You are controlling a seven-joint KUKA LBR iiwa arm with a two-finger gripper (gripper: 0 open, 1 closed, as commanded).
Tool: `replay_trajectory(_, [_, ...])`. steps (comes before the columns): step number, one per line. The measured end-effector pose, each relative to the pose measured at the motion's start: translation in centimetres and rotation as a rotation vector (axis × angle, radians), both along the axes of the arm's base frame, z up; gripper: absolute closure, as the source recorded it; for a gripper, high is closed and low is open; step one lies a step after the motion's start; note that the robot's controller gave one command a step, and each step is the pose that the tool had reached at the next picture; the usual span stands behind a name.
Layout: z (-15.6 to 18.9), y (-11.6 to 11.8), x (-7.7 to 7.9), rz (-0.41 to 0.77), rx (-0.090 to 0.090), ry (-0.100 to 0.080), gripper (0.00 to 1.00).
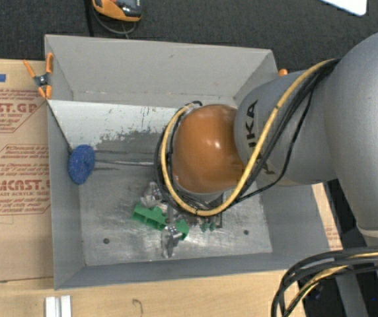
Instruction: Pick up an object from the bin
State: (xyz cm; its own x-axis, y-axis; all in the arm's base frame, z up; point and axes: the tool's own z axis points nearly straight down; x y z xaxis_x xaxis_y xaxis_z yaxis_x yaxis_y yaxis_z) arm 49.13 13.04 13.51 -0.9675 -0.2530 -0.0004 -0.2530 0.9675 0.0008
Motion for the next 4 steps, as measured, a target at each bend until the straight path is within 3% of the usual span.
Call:
replay_trajectory(1, [-4.5,-1.2,3.9,0.027,0.002,-0.011,0.00])
replay_trajectory(2, [-7.0,-1.4,6.2,0.036,0.004,0.007,0.00])
replay_trajectory(3, [-6.5,-4.7,6.6,-0.070,0.012,-0.008,0.00])
replay_trajectory(4, [-6.1,-7.3,0.5,-0.105,0.002,-0.004,1.00])
